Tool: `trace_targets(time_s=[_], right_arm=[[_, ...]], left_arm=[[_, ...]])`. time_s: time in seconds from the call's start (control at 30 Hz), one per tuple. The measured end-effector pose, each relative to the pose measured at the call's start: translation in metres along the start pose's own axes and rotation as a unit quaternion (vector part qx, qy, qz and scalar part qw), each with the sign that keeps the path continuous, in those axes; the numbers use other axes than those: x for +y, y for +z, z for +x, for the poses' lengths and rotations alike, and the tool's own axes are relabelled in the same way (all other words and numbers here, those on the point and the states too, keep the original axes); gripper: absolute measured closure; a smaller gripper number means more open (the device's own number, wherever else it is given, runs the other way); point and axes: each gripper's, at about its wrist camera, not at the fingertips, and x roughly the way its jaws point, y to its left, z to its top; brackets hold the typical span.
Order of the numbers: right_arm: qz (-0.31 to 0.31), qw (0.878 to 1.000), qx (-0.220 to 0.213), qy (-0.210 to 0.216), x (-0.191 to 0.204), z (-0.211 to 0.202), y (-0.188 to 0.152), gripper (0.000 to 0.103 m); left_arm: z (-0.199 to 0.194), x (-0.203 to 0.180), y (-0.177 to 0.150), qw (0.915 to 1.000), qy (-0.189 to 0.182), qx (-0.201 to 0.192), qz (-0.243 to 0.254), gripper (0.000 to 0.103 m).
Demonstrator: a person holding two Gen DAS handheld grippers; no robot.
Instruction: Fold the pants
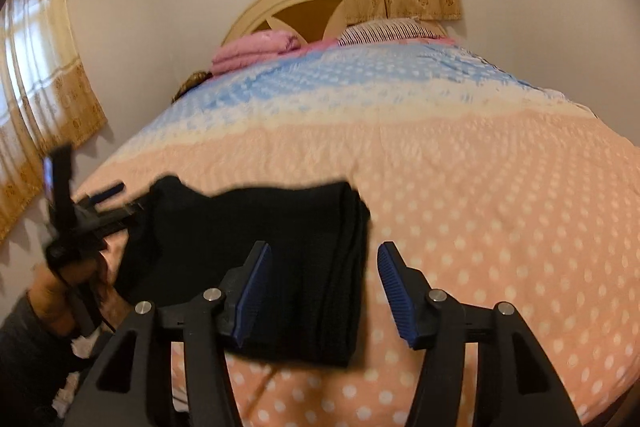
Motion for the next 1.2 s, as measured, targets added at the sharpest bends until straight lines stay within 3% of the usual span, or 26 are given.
trace_targets(time_s=[0.1, 0.2, 0.23, 0.27, 0.33, 0.43, 0.67, 0.77, 0.83, 0.87, 1.03, 1.2], right_arm=[[0.038, 0.999, 0.007, 0.021, -0.010, 0.023, 0.020, 0.046], [0.085, 0.994, 0.047, 0.057, -0.022, 0.060, 0.028, 0.051], [0.090, 0.992, 0.055, 0.068, -0.023, 0.066, 0.029, 0.075], [0.095, 0.992, 0.049, 0.067, -0.025, 0.069, 0.028, 0.086], [0.111, 0.991, 0.033, 0.071, -0.031, 0.064, 0.022, 0.095], [0.111, 0.992, 0.035, 0.051, -0.036, 0.066, 0.011, 0.096], [0.087, 0.995, 0.029, 0.043, -0.035, 0.063, 0.004, 0.095], [0.080, 0.996, 0.016, 0.022, -0.031, 0.041, 0.001, 0.087], [0.070, 0.997, 0.011, 0.025, -0.027, 0.027, -0.003, 0.065], [0.064, 0.997, 0.011, 0.031, -0.024, 0.020, -0.007, 0.061], [0.017, 0.999, 0.026, 0.040, -0.003, -0.002, -0.033, 0.060], [0.017, 0.998, 0.065, 0.020, -0.009, 0.017, -0.051, 0.060]], left_arm=[[0.012, 0.002, 0.001, 0.9999, 0.004, 0.012, -0.009, 0.000], [0.019, 0.006, 0.000, 0.9994, 0.004, 0.023, -0.025, 0.000], [0.021, 0.008, -0.001, 0.9992, 0.005, 0.026, -0.030, 0.000], [0.022, 0.009, -0.002, 0.9990, 0.008, 0.027, -0.034, 0.000], [0.024, 0.016, -0.007, 0.9983, 0.002, 0.031, -0.050, 0.000], [0.029, 0.025, -0.012, 0.9961, -0.010, 0.039, -0.078, 0.000], [0.021, 0.019, -0.009, 0.9975, 0.005, 0.032, -0.063, 0.000], [0.004, 0.024, -0.008, 0.9977, 0.013, 0.013, -0.066, 0.000], [-0.009, 0.024, -0.011, 0.9983, 0.019, 0.004, -0.055, 0.000], [-0.014, 0.024, -0.013, 0.9985, 0.021, 0.003, -0.050, 0.000], [-0.033, 0.022, -0.025, 0.9991, 0.012, 0.005, -0.040, 0.000], [-0.032, 0.017, -0.040, 0.9992, 0.001, 0.021, -0.034, 0.000]])
